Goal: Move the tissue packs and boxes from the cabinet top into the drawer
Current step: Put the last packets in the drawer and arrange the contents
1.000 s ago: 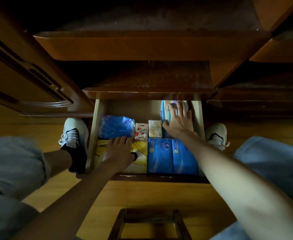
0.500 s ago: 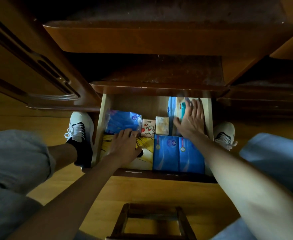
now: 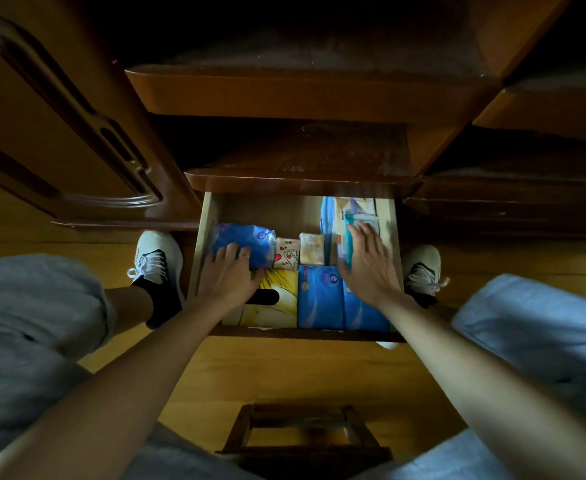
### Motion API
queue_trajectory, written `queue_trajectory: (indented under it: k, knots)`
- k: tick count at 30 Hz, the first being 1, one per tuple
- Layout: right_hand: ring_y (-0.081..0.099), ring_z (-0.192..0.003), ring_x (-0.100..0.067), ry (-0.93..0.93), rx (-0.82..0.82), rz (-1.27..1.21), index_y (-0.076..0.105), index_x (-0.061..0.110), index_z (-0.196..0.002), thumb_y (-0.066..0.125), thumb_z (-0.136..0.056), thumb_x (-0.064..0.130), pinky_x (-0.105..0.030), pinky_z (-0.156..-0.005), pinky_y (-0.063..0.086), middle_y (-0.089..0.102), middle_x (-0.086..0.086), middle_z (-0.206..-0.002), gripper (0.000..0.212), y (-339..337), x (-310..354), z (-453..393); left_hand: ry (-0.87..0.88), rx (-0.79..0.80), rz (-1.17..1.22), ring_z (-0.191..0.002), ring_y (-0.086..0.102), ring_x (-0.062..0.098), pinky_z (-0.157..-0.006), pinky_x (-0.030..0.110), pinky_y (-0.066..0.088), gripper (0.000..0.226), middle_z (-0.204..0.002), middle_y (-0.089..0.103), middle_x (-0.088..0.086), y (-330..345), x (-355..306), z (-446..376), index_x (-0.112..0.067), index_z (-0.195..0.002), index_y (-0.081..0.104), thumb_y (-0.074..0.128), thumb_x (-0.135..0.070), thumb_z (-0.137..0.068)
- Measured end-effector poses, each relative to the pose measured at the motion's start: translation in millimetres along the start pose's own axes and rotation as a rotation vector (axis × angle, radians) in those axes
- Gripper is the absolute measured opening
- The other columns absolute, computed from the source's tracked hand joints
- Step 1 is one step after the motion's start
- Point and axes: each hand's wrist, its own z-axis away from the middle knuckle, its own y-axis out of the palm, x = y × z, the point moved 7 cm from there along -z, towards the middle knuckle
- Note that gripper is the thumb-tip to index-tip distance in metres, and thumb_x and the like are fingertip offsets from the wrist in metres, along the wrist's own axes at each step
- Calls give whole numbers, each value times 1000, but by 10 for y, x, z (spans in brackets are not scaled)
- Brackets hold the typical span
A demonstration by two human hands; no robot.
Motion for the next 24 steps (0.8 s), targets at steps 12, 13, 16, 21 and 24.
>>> queue_trajectory:
  k: [12, 13, 16, 21, 24]
  knots:
    - [62, -112, -17, -290, 572, 294, 60, 27, -130, 63, -95, 51, -33, -88, 54, 65, 5, -125, 43, 27, 263, 1108, 433, 336, -78, -116, 57, 16, -84, 30, 49, 60, -129, 58, -5, 93, -220, 974, -24, -135, 55, 66, -58, -86]
    - [63, -114, -20, -298, 559, 351, 61, 25, -129, 63, -96, 45, -35, -89, 55, 66, 3, -125, 38, -17, 255, 1114, 412, 303, -102, -117, 57, 18, -86, 33, 50, 48, -129, 59, -3, 73, -200, 980, -23, -133, 56, 66, -43, -91]
    - [65, -111, -24, -297, 539, 513, 64, 21, -119, 58, -101, 36, -37, -88, 55, 68, -2, -118, 25, -69, 237, 1125, 373, 253, -189, -107, 63, 20, -80, 37, 52, 28, -118, 65, -2, -20, -181, 968, -24, -121, 65, 61, -20, -93]
    - [67, -107, -24, -331, 512, 663, 64, 19, -114, 53, -105, 34, -35, -75, 49, 69, -2, -112, 21, -62, 230, 1102, 402, 187, -292, -102, 65, 22, -72, 36, 49, 25, -116, 67, 0, -54, -235, 1004, -21, -116, 66, 56, -11, -94]
    - [68, -102, -24, -297, 467, 646, 64, 20, -110, 57, -103, 28, -34, -72, 49, 69, -1, -105, 13, -157, 139, 949, 400, 138, -285, -111, 63, 21, -82, 37, 54, 30, -124, 64, 0, -76, -281, 898, -19, -126, 63, 61, -17, -96]
